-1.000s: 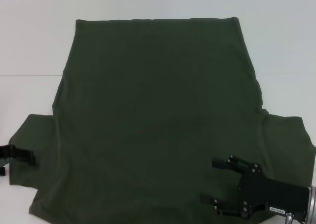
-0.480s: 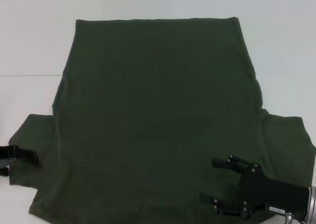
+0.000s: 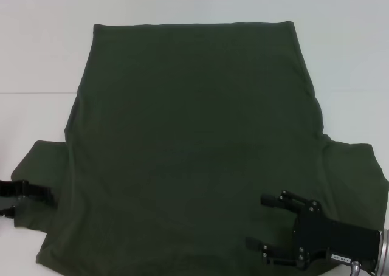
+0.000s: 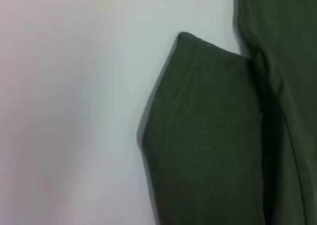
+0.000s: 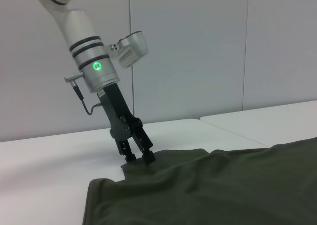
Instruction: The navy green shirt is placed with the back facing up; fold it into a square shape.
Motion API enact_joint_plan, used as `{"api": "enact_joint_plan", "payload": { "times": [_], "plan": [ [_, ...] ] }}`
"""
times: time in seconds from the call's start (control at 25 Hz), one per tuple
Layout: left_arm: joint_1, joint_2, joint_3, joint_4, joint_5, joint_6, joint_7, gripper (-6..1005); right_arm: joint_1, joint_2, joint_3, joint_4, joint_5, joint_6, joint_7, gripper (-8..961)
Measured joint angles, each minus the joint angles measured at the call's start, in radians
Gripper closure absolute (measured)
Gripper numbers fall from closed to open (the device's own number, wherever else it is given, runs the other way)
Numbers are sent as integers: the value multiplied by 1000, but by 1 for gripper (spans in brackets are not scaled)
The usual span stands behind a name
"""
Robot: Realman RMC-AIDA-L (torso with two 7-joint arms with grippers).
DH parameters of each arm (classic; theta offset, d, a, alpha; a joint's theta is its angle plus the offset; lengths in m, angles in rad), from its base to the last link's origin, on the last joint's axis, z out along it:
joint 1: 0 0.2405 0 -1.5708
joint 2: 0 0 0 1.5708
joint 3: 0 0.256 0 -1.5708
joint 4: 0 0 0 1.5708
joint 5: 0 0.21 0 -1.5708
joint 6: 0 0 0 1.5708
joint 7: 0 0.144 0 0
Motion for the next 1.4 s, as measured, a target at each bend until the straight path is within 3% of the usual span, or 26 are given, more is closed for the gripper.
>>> {"api": "enact_joint_plan", "payload": {
  "times": [0.48,0.92,1.4],
  "plan": [
    [-8,4,-5,-23,-42,0,10,98,0,0,0,0,0,2,-1,40],
    [-5,-7,-5,-20,-51,-32,42,100,1,0,0,0,0,3,-1,40],
    [-1,-10,-5,-21,-54,-62,52,560,2,2,0,0,0,1,4,41]
  ]
}}
